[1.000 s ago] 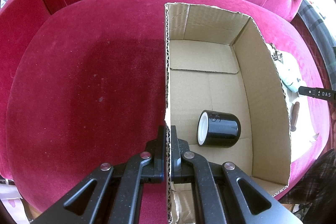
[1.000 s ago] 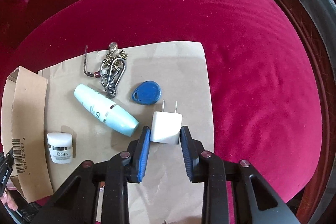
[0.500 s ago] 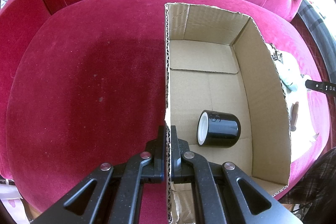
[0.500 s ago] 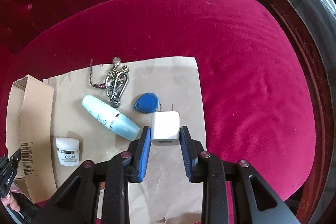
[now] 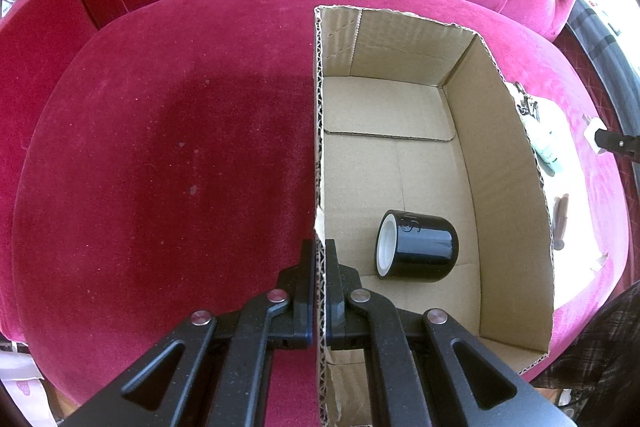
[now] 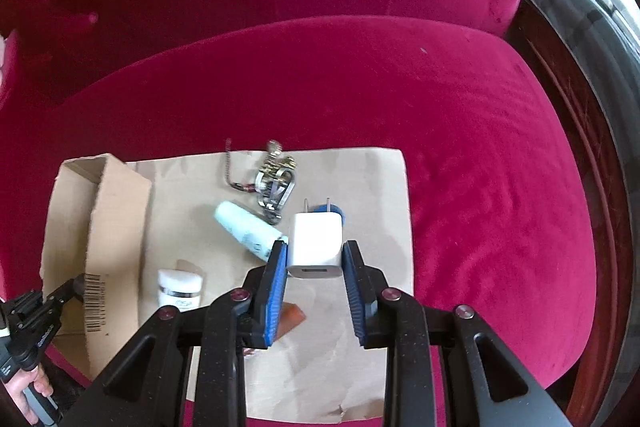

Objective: Organize rigid objects
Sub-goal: 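Lift the white plug with the right tool and carry it over the box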

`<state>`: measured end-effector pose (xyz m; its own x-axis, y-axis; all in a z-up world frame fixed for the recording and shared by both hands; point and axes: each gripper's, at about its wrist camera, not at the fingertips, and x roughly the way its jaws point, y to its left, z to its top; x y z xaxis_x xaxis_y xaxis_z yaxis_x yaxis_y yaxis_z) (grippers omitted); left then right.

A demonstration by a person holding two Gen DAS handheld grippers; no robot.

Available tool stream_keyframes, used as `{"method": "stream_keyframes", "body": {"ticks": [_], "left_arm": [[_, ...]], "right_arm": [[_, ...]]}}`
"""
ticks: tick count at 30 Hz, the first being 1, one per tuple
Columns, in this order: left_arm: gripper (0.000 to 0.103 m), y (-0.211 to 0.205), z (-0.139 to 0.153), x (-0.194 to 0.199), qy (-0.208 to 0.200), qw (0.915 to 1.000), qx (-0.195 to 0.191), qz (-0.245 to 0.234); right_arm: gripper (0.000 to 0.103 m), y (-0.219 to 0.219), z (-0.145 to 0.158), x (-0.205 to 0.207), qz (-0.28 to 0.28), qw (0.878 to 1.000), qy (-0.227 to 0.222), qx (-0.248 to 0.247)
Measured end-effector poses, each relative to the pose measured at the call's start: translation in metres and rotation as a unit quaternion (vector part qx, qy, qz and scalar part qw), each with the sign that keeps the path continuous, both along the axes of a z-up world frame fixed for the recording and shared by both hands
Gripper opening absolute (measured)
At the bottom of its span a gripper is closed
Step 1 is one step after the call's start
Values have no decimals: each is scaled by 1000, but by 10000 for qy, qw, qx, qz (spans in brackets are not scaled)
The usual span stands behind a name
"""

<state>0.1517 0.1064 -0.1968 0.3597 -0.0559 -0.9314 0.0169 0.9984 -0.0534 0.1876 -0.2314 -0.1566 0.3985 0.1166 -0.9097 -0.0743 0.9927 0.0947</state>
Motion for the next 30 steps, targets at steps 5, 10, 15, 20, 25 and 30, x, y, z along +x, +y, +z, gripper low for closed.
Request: {"method": "stream_keyframes", "body": {"ticks": [5,10,15,20,25,30], "left_arm": [[3,0,0,0,0,10000,-3,3],[3,0,0,0,-1,10000,-3,1],[3,0,0,1,8,10000,-5,-3],[3,0,0,1,11,10000,-6,2],[3,0,1,2,10,10000,-10,6],[3,0,1,2,13,10000,-11,9]], "right_arm": [[29,12,13,1,185,9997,-108,67],[29,34,16,-1,481,9986,-175,106],[29,53,20,-4,732,9969,-245,146],[29,69,25,-6,922,9950,-302,223],[29,87,32,-8,1136,9924,-371,293],[29,104,40,-11,1325,9894,-444,387]]}}
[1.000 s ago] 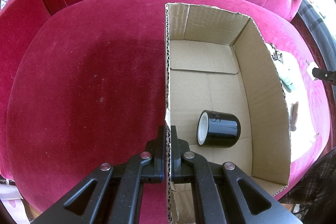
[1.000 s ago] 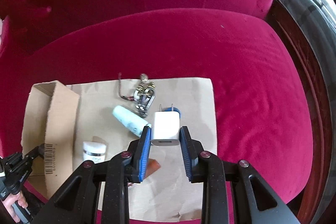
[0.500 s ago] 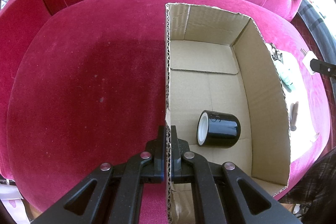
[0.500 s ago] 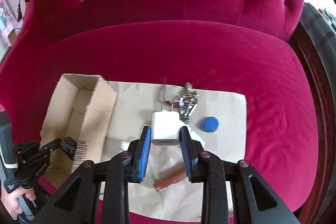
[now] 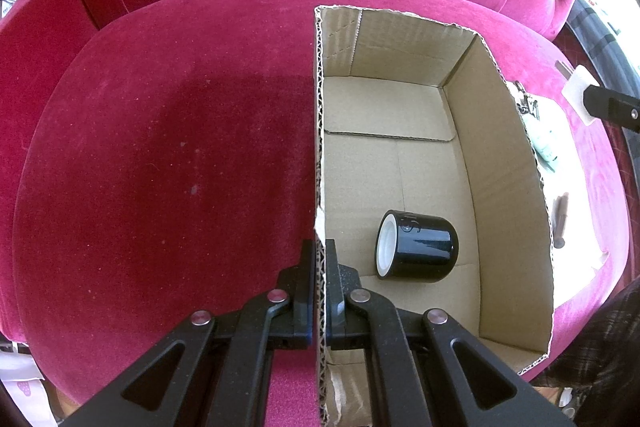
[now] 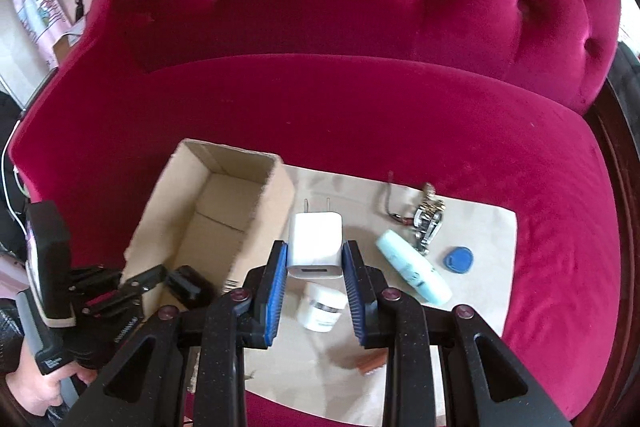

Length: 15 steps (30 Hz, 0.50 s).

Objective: Organize rigid objects
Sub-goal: 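Lift the white plug with the right tool and carry it over the box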

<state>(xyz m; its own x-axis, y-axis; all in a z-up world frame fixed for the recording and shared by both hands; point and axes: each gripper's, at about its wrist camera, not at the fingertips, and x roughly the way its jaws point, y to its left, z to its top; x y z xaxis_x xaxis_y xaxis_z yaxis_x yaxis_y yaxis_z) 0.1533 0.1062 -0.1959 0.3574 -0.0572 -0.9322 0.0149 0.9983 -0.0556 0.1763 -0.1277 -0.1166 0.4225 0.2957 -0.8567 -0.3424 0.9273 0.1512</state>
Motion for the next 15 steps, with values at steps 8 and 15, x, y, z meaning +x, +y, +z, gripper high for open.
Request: {"method": "stream_keyframes", "body": {"ticks": [8,15], "left_arm": [[3,1,0,0,1,10000,-8,-2],[3,2,-1,0,6,10000,-15,2]], "right_arm": [[29,28,2,-6,327,9993,-45,157],[29,52,-5,-8,624,9978,-11,207]]}}
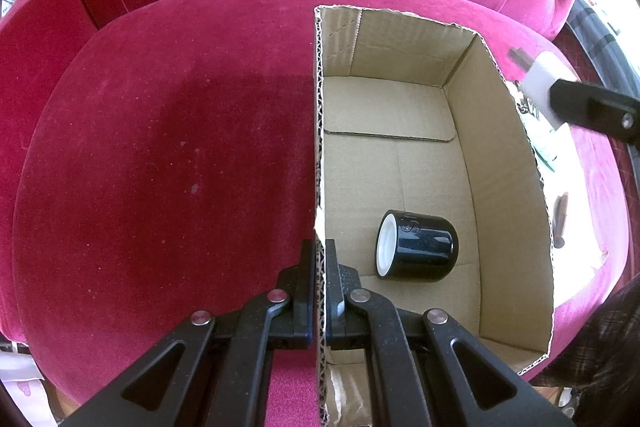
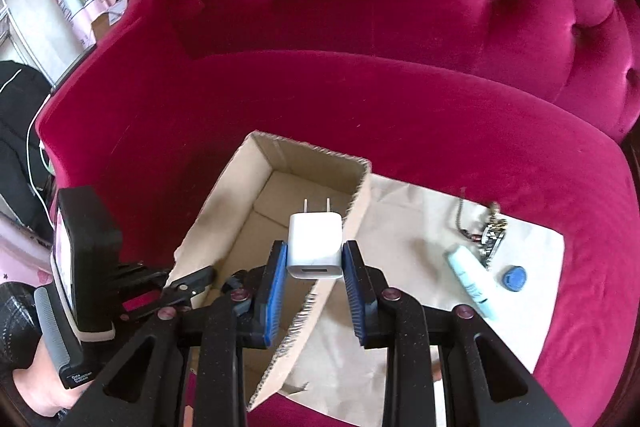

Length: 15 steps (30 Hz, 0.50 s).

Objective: Organize rigid objects
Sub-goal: 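Lift the white plug with the right tool and carry it over the box, then open the right tool to drop the plug into the box and withdraw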

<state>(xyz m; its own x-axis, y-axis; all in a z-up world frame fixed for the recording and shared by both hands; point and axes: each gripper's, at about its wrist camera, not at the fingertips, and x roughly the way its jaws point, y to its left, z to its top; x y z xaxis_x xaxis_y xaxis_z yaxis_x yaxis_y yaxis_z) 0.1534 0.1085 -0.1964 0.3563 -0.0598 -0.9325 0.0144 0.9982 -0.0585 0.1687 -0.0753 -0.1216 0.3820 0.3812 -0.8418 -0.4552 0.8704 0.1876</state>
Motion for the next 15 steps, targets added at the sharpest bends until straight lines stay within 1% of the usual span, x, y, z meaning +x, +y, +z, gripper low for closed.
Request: {"method": "stream_keyframes", "body": {"ticks": [15], "left_arm": [[3,0,1,0,2,10000,-13,14]], "right_arm": [[29,31,-23,-5,451,9988,174,-1]]}}
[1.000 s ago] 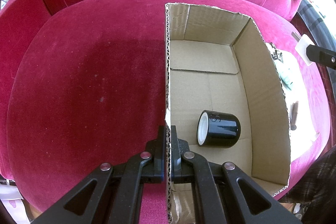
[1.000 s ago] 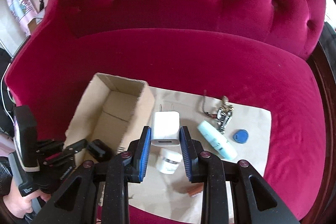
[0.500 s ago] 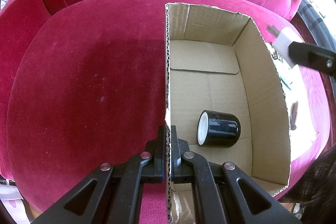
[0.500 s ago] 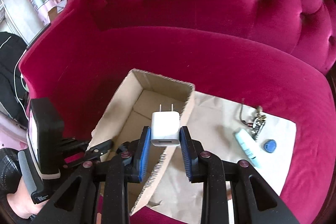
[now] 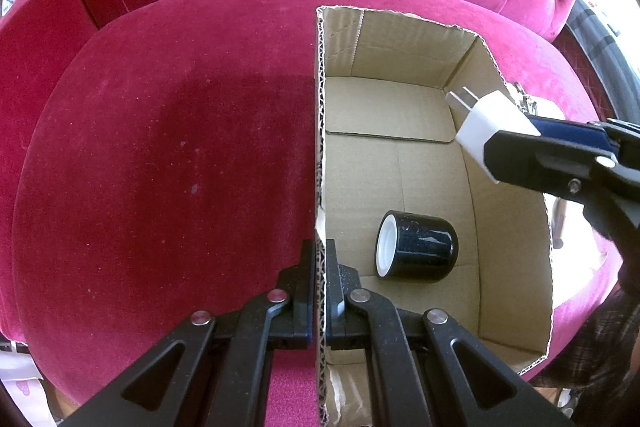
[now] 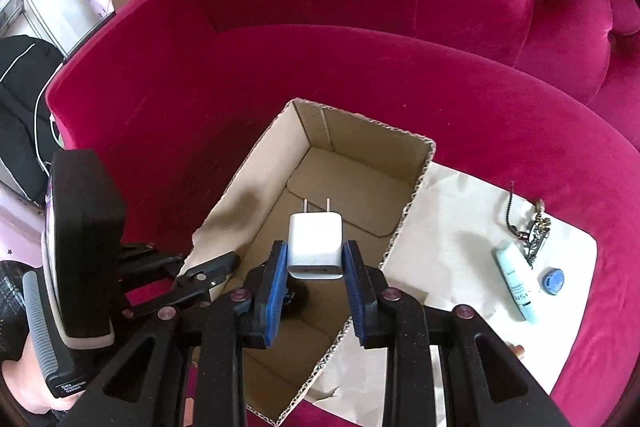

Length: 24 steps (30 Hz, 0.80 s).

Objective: Organize rigid objects
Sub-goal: 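Open the right tool to drop the plug into the box and withdraw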

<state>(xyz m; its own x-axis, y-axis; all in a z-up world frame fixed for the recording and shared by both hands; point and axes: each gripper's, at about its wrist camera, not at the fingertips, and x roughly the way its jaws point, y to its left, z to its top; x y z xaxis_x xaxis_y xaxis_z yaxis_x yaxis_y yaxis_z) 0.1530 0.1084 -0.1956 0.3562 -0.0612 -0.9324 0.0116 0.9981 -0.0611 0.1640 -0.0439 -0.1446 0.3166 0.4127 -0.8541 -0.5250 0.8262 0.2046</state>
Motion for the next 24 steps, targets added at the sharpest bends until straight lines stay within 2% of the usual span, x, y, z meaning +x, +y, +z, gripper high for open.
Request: {"method": "stream_keyframes", "body": {"ticks": [6,8,9,11,12,14,16,24], "left_arm": [[3,-2,0,0,-12,10000,11,3],[3,-3,-1,0,-16,10000,31,-2],[3,-3,-1,-1,-18,10000,36,-3],[3,-3,-1,-1,-17,10000,29,3],[3,-4,-2,-1,-17,10000,31,1],[3,-4,-2,-1,-17,10000,27,6],[3,-3,-2,-1,-15,10000,24,9],[3,-2,-2,-1,-9,10000,9,18]], "right_arm": [[32,3,4,1,57,9999,-132,61],[55,1,7,3,-7,9997,-224,64],[59,0,9,4,-63,9996,-276,54],[76,-5,11,6,-144,9992,-369,26],[81,-7,11,7,-185,9990,-399,-2],[99,-11,11,10,-289,9986,-445,-17],[103,-17,12,14,-417,9980,-478,-23],[103,-44,22,25,-782,9950,-617,85]]}}
